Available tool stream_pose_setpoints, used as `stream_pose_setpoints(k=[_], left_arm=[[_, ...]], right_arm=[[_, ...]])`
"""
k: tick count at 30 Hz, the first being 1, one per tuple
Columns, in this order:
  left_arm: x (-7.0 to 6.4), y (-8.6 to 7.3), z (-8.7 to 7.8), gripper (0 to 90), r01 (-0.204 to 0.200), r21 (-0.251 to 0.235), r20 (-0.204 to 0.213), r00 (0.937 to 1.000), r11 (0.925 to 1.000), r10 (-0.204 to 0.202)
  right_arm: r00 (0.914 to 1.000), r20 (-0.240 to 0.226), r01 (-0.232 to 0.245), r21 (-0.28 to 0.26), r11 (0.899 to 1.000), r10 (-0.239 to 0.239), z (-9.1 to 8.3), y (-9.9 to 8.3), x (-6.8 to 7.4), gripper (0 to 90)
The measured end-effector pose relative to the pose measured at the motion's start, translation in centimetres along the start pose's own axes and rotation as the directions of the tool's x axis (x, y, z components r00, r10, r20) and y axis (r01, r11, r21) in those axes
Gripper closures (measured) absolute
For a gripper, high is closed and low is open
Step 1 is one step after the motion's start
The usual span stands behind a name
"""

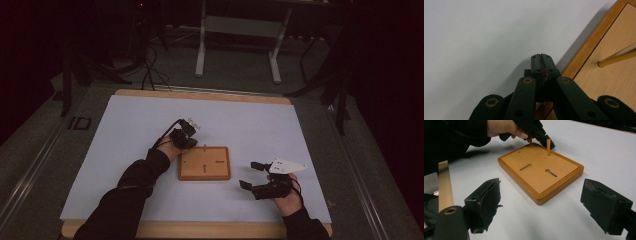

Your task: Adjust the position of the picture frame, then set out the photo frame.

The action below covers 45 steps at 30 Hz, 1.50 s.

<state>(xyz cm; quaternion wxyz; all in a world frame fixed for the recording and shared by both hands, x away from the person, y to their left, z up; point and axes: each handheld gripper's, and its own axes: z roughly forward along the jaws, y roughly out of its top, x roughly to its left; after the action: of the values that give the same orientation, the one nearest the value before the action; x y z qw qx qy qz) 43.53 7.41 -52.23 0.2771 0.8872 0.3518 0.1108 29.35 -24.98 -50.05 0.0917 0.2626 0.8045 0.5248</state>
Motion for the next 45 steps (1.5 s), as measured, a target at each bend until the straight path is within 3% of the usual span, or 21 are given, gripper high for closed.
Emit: stream_pose_setpoints(k=[1, 6, 10, 14, 17, 19, 22, 27, 31, 33, 35, 40, 43, 45], left_arm=[[0.0, 0.0, 0.0, 90.0, -0.007, 0.012, 0.004, 1.0000, 0.9999, 0.007], [0.0, -0.3, 0.1, 89.7, -0.036, -0.016, -0.008, 0.9993, 0.9992, 0.036], [0.3, -0.4, -0.5, 84.8, -0.029, -0.044, -0.015, 0.9995, 0.9986, 0.028], [0.4, -0.6, -1.4, 81.2, -0.027, -0.058, 0.005, 0.9996, 0.9979, 0.028], [0.4, -0.9, -2.1, 71.7, -0.024, -0.084, 0.010, 0.9996, 0.9962, 0.025], [0.5, -1.2, -2.5, 64.7, -0.001, -0.109, 0.018, 0.9998, 0.9941, 0.003], [0.6, -1.7, -3.2, 60.2, 0.012, -0.129, 0.033, 0.9994, 0.9916, -0.008], [0.6, -2.6, -4.1, 60.1, -0.013, -0.146, 0.052, 0.9984, 0.9892, 0.021], [-0.1, -3.2, -5.2, 51.9, -0.027, -0.192, 0.086, 0.9953, 0.9811, 0.044], [-0.7, -3.5, -5.7, 40.8, -0.044, -0.204, 0.073, 0.9955, 0.9780, 0.060], [-0.9, -3.6, -5.9, 40.5, -0.051, -0.212, 0.083, 0.9942, 0.9760, 0.070], [-2.3, -3.9, -6.5, 36.1, -0.088, -0.260, 0.153, 0.9795, 0.9615, 0.131], [-3.0, -3.9, -6.4, 34.3, -0.094, -0.277, 0.163, 0.9762, 0.9564, 0.143], [-3.5, -3.9, -6.3, 33.0, -0.106, -0.283, 0.146, 0.9776, 0.9531, 0.152]], right_arm=[[1.0000, 0.001, 0.000, 0.000, 1.000, 0.000, 0.0, 0.0, 0.0, 15.9], [1.0000, 0.003, -0.001, 0.002, 1.000, 0.001, 0.0, 0.0, 0.0, 15.9], [1.0000, 0.002, 0.001, -0.003, 1.000, -0.001, 0.0, 0.1, 0.0, 15.9], [1.0000, 0.003, 0.000, -0.002, 1.000, 0.000, -0.1, 0.0, 0.0, 15.9], [1.0000, 0.002, 0.000, -0.001, 1.000, 0.000, 0.0, 0.0, 0.0, 15.9], [1.0000, 0.000, 0.000, -0.004, 1.000, 0.000, 0.0, 0.0, 0.0, 15.8], [1.0000, -0.001, 0.000, -0.004, 1.000, 0.000, 0.0, 0.0, 0.1, 15.8], [1.0000, -0.001, 0.001, 0.001, 1.000, -0.001, 0.0, 0.0, 0.0, 15.9], [1.0000, 0.002, 0.001, -0.007, 1.000, -0.001, -0.2, 0.0, 0.0, 16.2], [1.0000, 0.004, 0.004, -0.006, 1.000, -0.004, -0.3, 0.0, 0.0, 16.7], [1.0000, 0.003, 0.004, -0.008, 1.000, -0.004, -0.3, 0.0, -0.1, 16.7], [0.9999, 0.005, 0.009, -0.004, 1.000, -0.009, -0.2, 0.1, -0.1, 16.6], [0.9999, 0.007, 0.007, -0.003, 1.000, -0.007, -0.2, 0.1, 0.0, 16.7], [1.0000, 0.002, 0.007, -0.007, 1.000, -0.007, -0.2, 0.1, 0.0, 16.6]])
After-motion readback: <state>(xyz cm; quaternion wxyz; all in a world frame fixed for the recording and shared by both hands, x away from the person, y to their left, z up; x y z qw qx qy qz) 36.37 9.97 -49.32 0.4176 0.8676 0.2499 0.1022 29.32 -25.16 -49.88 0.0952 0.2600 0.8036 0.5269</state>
